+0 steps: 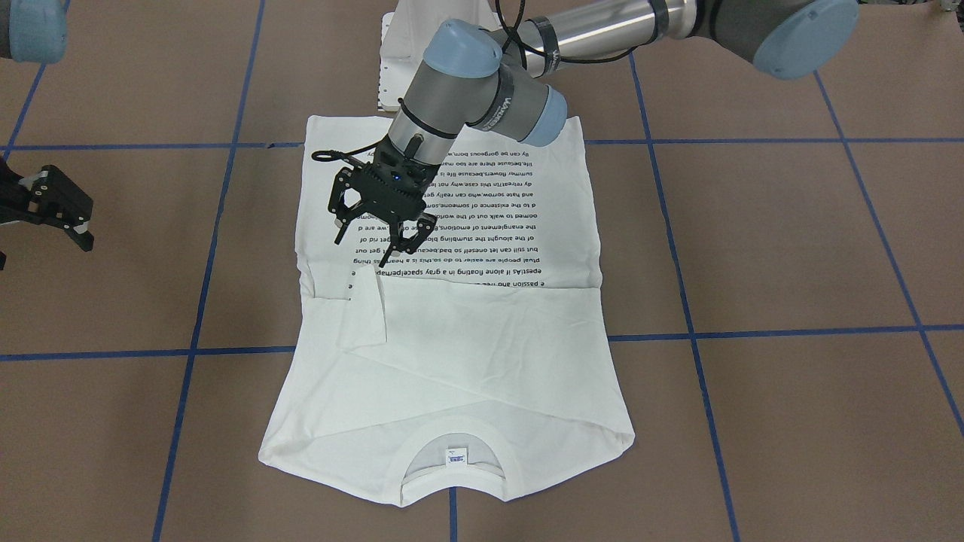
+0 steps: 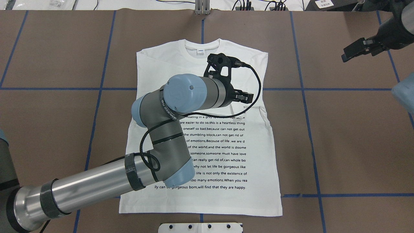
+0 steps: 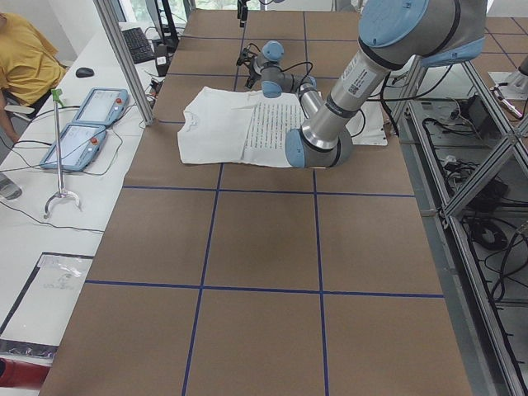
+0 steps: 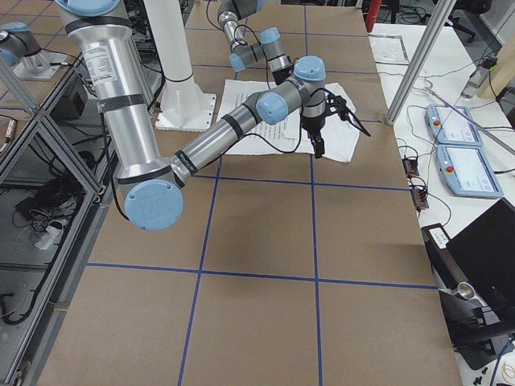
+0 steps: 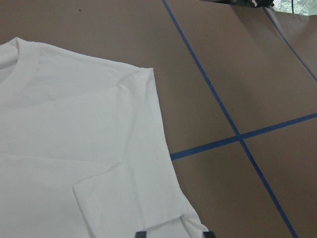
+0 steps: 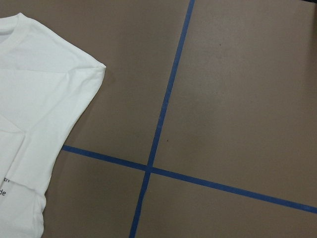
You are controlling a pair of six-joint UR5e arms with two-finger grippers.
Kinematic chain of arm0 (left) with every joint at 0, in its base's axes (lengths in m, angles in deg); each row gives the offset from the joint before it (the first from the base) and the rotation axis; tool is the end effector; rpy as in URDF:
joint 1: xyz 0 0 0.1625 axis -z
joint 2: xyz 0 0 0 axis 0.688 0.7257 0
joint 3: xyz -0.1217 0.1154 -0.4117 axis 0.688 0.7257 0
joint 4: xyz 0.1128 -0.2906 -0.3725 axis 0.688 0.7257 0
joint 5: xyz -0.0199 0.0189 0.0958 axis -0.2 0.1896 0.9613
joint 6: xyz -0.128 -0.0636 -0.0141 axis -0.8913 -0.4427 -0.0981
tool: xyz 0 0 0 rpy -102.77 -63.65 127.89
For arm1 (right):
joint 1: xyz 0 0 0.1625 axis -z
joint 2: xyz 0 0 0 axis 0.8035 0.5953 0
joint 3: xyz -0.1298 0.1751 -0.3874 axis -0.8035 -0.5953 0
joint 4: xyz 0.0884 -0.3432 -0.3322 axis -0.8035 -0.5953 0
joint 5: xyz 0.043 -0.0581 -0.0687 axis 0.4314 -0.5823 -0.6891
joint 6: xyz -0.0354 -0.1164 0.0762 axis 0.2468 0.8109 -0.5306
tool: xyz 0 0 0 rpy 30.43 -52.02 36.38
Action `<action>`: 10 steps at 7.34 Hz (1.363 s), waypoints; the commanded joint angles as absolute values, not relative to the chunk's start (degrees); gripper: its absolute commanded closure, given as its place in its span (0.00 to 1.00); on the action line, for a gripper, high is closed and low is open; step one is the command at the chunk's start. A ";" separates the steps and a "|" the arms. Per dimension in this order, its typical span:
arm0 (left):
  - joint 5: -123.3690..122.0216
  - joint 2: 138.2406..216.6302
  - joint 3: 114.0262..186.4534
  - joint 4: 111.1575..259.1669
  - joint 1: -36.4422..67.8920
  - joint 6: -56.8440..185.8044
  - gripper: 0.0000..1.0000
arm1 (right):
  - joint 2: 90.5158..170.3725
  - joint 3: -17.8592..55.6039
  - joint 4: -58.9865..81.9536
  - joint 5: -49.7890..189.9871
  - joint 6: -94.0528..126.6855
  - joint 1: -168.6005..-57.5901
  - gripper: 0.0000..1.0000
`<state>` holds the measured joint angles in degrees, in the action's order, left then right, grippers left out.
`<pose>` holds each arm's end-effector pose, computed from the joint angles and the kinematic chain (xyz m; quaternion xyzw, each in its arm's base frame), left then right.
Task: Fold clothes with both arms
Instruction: 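Release the sleeve and raise the left gripper while the right gripper moves over the shirt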
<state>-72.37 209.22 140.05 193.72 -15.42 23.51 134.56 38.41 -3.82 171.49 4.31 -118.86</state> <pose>0.6963 -0.5129 0.0616 0.3032 0.5438 0.0601 0.7802 -0.2186 -0.6029 0.3347 0.1418 -0.3850 -0.0616 0.9099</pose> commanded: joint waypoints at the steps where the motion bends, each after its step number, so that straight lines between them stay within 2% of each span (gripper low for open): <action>1: -80.86 203.49 150.71 181.62 -7.83 31.97 0.00 | 129.83 37.41 -3.79 166.91 -3.61 -113.62 0.00; 3: -86.52 197.51 160.21 170.98 0.69 45.39 0.00 | 125.26 34.53 -3.88 160.66 -12.05 -106.50 0.00; 5: -93.01 192.50 164.20 169.43 8.43 57.72 0.00 | 120.07 28.91 -4.23 156.17 -17.44 -100.60 0.00; 7: -93.40 189.32 170.50 169.52 9.79 61.63 0.00 | 114.37 22.86 -4.32 153.27 -21.37 -94.19 0.00; 10: -93.31 187.03 175.10 169.52 9.79 61.02 0.00 | 103.82 8.10 -4.14 150.70 -24.92 -89.33 0.01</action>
